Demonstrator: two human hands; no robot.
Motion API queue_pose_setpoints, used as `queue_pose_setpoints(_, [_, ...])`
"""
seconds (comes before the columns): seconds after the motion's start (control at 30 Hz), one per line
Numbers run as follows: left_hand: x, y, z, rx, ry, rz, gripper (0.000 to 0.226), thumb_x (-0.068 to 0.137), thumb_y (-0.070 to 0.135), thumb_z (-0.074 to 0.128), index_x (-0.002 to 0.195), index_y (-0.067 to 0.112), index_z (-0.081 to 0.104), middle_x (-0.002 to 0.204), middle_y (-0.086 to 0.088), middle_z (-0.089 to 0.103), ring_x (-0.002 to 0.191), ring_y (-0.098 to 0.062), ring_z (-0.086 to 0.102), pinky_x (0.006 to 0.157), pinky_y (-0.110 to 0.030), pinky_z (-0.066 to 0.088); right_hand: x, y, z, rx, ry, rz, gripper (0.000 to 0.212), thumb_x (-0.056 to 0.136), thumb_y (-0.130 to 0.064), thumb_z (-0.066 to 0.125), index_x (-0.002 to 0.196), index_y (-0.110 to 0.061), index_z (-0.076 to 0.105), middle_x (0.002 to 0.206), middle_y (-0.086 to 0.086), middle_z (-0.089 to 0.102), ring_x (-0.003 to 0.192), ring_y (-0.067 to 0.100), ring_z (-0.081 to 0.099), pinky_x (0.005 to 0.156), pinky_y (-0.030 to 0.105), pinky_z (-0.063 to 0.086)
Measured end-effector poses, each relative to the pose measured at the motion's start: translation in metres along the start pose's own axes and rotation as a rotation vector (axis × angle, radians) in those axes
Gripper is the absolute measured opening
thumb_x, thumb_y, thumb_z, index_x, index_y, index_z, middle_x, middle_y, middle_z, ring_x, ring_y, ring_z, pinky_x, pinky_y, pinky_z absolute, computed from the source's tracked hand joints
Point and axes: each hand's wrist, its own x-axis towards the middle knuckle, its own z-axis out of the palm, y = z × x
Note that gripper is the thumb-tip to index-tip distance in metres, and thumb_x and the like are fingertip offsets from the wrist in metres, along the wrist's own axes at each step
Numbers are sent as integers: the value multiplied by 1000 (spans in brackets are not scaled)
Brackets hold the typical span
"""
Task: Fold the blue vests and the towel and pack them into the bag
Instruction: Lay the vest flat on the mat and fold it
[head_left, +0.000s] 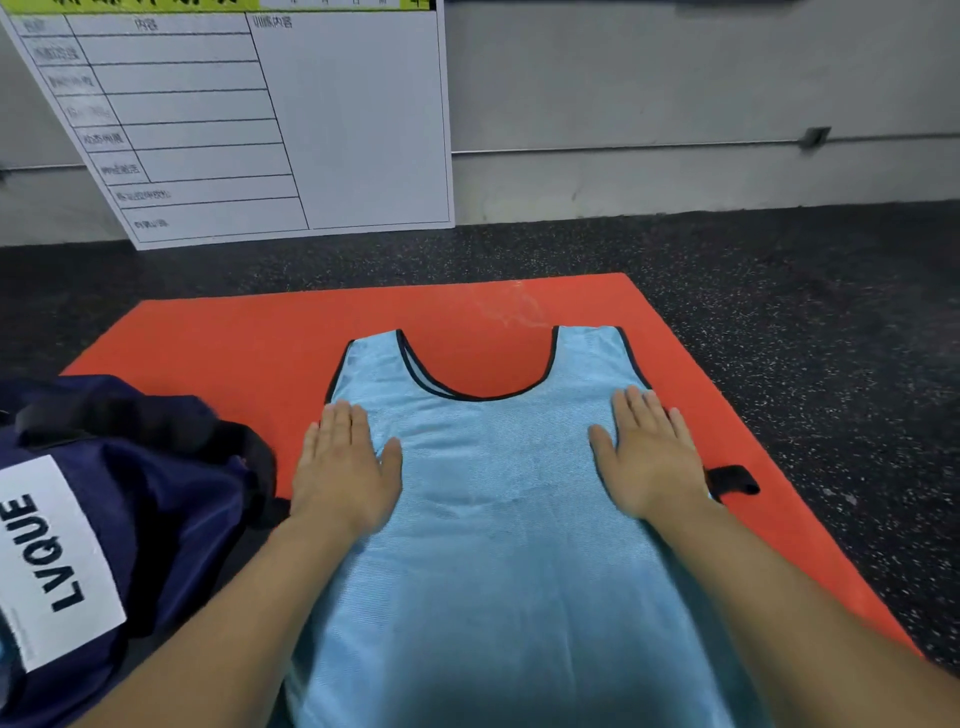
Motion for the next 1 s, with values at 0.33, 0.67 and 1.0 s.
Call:
queue_pose_setpoints(0.33, [17, 49, 13, -119, 55, 137, 69, 103, 45, 13, 161, 7, 13, 170, -9, 8, 157, -21, 2, 127, -40, 2, 7, -93, 11, 79, 3, -231, 64, 108, -48, 15, 164, -21, 3, 172, -1, -5, 158, 18, -8, 128, 43, -4])
queue_pose_setpoints(0.67, [-32, 45, 8, -102, 54, 270, 68, 89, 29, 22, 145, -6, 41, 155, -23, 39, 144, -40, 37, 120, -54, 27, -25, -44, 1, 26, 71, -168, 62, 100, -30, 15, 148, -3, 43, 164, 19, 26, 153, 37, 22, 124, 51, 19])
queue_pose_setpoints(1.0, [-109, -4, 4, -60, -3, 163, 96, 84, 58, -10, 161, 4, 11, 170, -12, 3, 157, -23, -2, 127, -36, -4, -102, 38, 2, 4, 44, -47, 74, 101, -50, 6, 161, -10, 21, 170, 7, 16, 158, 23, 8, 128, 42, 8])
